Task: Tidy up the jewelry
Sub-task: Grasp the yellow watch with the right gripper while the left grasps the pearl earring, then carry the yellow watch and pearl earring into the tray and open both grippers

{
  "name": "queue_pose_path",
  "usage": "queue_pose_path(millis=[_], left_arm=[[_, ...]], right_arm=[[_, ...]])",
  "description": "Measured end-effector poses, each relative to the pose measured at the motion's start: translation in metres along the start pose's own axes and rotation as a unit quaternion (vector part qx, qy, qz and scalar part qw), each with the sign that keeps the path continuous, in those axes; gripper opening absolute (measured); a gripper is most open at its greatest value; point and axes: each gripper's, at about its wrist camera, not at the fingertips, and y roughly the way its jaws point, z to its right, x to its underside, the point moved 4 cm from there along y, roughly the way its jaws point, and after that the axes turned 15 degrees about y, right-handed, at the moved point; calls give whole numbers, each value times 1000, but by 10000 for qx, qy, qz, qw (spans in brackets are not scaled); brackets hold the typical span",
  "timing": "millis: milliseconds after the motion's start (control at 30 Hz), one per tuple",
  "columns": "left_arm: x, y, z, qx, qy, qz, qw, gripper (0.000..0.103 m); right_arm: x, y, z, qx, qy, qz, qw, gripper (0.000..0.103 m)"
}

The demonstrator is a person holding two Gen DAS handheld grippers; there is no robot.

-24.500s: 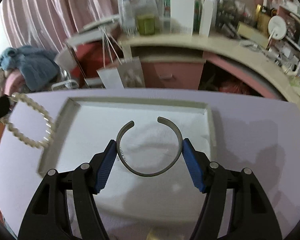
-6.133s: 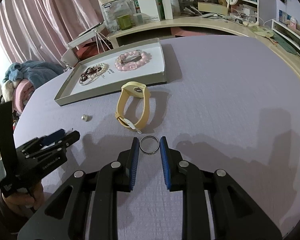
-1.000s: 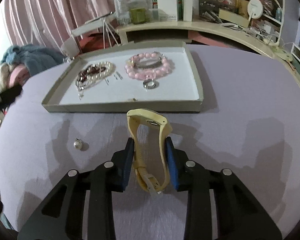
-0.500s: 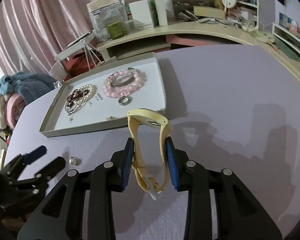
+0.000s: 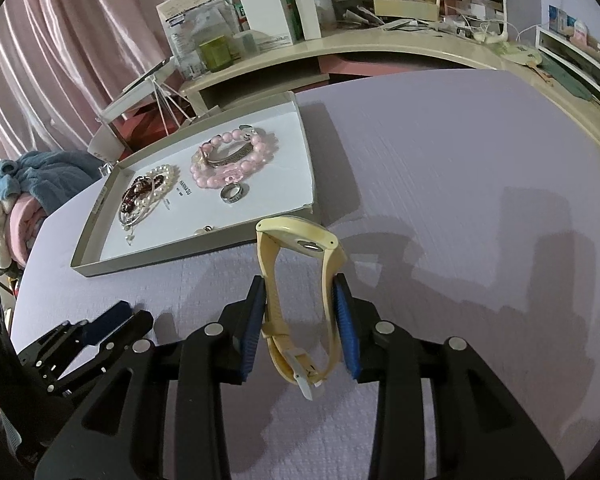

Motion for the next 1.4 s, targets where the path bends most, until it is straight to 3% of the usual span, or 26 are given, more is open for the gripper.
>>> queue_pose_path(millis=[133,433,967,1400], left_arm=[[-1,1,3,23,57,-9,10000,15],[1,-9,-8,19,-112,32,9999,14],[0,-94,-99,-914,-847,723,9896,14],[-1,-101,-106,-886,-999,784,9879,14]], right_arm=[[0,-1,-1,-10,-12,-7,10000,36],[0,-6,-8,-130,-107,30,9999,36],[7,-13,-37,-437,-565,-10,9974,36],[10,-12,-38,-430,-567,-56,9974,36]])
